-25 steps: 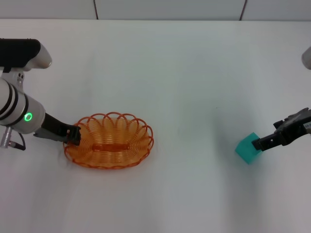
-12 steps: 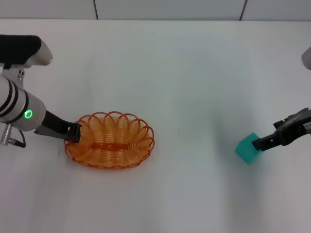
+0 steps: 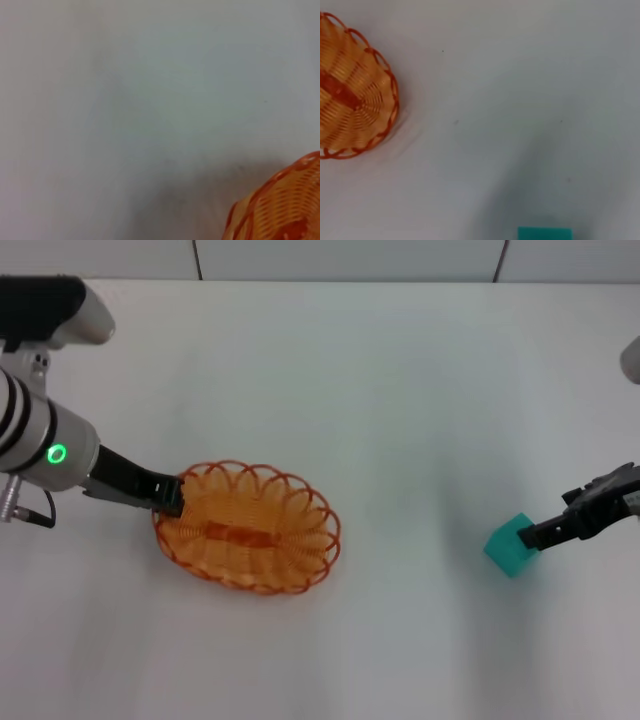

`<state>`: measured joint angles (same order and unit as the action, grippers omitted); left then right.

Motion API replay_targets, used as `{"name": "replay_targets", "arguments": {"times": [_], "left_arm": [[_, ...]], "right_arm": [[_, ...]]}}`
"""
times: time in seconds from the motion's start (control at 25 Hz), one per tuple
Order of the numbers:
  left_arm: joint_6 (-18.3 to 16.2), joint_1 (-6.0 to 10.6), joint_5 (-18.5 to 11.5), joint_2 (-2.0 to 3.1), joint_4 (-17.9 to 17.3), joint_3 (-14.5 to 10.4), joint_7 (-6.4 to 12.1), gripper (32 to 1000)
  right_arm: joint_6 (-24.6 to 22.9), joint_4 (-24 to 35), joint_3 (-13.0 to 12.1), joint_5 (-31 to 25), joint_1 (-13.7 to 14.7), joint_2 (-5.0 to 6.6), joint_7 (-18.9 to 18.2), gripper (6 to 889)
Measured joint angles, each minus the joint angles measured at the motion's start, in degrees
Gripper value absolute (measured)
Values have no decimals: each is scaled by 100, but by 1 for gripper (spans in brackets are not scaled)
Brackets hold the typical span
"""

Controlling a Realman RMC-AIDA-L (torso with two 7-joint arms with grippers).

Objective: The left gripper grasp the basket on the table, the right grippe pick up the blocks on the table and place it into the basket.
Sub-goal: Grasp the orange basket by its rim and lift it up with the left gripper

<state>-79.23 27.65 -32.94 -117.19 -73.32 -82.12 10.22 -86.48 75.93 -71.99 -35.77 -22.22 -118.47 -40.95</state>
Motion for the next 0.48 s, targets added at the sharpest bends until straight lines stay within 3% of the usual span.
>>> {"name": "replay_targets", "arguments": {"times": [0.2, 0.48], "left_arm": [[-587, -135, -173, -27, -994, -57, -233, 93], [-1125, -143, -599, -22, -1842, -41, -539, 80]], "right_arm": [[104, -197, 1, 0, -99, 0, -5, 844], [180, -371, -7, 0, -198, 7, -18, 841]]}}
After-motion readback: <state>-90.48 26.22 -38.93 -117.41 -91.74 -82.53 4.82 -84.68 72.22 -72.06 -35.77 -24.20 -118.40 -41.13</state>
